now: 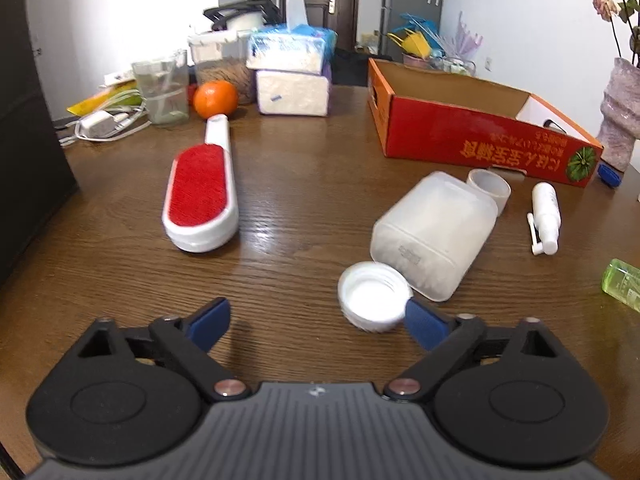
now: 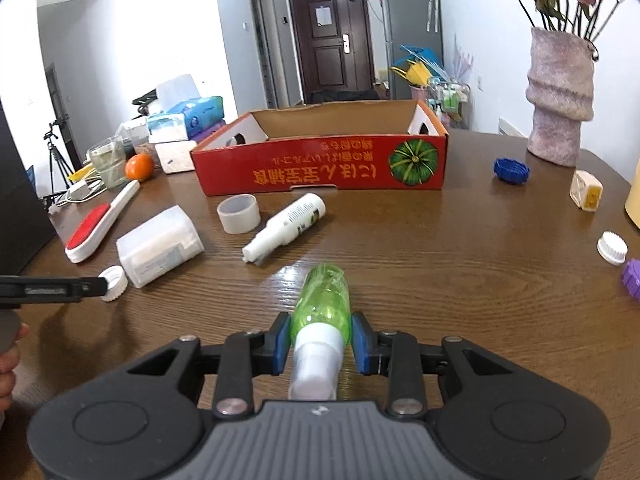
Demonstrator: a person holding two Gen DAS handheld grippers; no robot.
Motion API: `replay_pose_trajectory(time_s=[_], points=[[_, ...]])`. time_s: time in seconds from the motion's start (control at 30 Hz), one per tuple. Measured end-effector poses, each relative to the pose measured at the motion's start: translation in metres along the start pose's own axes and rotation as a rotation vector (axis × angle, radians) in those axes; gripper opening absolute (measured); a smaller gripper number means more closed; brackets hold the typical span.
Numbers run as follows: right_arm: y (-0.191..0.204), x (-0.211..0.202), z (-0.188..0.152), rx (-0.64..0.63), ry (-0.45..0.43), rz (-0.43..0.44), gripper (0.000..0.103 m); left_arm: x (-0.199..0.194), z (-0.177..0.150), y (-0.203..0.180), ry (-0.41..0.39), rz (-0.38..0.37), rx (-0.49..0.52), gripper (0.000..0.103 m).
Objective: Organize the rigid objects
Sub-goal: 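Grasp the white bottle cap with the left tool while the right tool lifts the green bottle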
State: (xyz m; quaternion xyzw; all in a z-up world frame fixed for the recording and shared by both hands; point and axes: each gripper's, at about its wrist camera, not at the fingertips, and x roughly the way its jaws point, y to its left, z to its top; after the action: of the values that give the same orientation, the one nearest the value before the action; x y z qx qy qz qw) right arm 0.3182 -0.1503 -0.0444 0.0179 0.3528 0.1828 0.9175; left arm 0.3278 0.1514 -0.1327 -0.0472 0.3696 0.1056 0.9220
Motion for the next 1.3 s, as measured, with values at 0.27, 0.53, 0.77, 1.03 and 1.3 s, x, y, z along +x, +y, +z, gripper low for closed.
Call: replay_pose_trajectory(time_s=[0.27, 0.53, 0.77, 1.03, 1.3], points=[[0.002, 0.003, -0.002, -0.007, 0.007, 0.018, 0.03, 0.005, 0.001, -0.006, -0.03, -0.03, 0.036, 0.082], [0.001, 0.016, -0.008, 0.012, 0.049, 0.013, 0.03, 0.004, 0.002, -0.013, -0.056, -0.069, 0.082, 0.041], [0.002, 0.029, -0.006, 0.022, 0.062, -0.008, 0.032, 0.001, 0.002, -0.01, -0.07, -0.059, 0.068, 0.041], [0.007, 0.026, -0.008, 0.017, 0.029, -0.007, 0.03, -0.003, 0.002, -0.004, -0.086, -0.049, 0.048, 0.041], [0.004, 0.008, 0.002, 0.036, -0.033, 0.007, 0.03, -0.016, 0.006, -0.006, -0.11, -0.047, 0.031, 0.041]])
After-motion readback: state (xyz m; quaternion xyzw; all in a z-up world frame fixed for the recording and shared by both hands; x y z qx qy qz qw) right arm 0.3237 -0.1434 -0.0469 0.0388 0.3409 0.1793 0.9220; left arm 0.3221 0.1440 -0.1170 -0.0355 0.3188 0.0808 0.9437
